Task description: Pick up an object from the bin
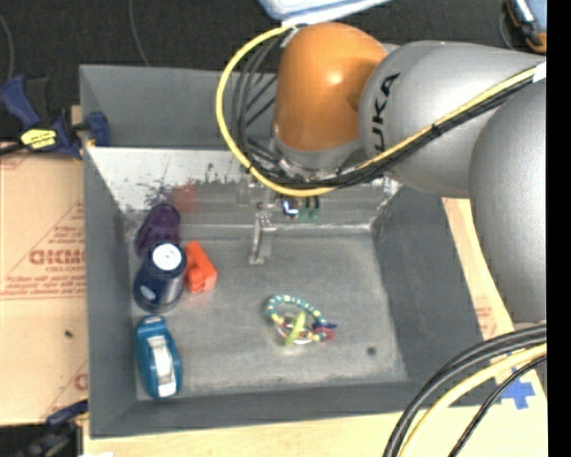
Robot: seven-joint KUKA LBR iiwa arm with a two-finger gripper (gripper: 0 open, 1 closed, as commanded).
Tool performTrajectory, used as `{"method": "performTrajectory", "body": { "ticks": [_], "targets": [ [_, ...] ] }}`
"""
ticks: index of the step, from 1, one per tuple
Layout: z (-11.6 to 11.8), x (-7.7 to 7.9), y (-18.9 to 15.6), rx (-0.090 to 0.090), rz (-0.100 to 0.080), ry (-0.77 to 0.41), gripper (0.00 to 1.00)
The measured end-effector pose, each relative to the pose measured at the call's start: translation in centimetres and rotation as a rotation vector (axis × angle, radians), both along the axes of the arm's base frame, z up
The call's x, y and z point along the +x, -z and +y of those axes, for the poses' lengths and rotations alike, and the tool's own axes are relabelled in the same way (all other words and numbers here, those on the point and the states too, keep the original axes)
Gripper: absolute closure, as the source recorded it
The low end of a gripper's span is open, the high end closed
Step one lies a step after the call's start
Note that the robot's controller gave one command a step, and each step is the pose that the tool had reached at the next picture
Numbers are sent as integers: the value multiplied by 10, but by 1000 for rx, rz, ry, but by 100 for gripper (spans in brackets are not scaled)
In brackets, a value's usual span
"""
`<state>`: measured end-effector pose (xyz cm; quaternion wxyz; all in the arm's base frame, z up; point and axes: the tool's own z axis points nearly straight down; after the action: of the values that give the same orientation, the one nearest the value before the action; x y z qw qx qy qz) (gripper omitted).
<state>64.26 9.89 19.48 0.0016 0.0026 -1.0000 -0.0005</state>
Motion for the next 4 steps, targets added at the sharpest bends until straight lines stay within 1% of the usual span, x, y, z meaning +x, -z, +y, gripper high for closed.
{"method": "performTrajectory", "body": {
  "ticks": [1, 2, 3, 4],
  "targets": [
    [-1, 1, -5, 1, -7, 2, 0],
    [-48, -29, 29, 0, -1, 109, 0],
    [-65, -33, 10, 0, -14, 7, 0],
    [-98, -50, 89, 1, -5, 135, 0]
  ]
}}
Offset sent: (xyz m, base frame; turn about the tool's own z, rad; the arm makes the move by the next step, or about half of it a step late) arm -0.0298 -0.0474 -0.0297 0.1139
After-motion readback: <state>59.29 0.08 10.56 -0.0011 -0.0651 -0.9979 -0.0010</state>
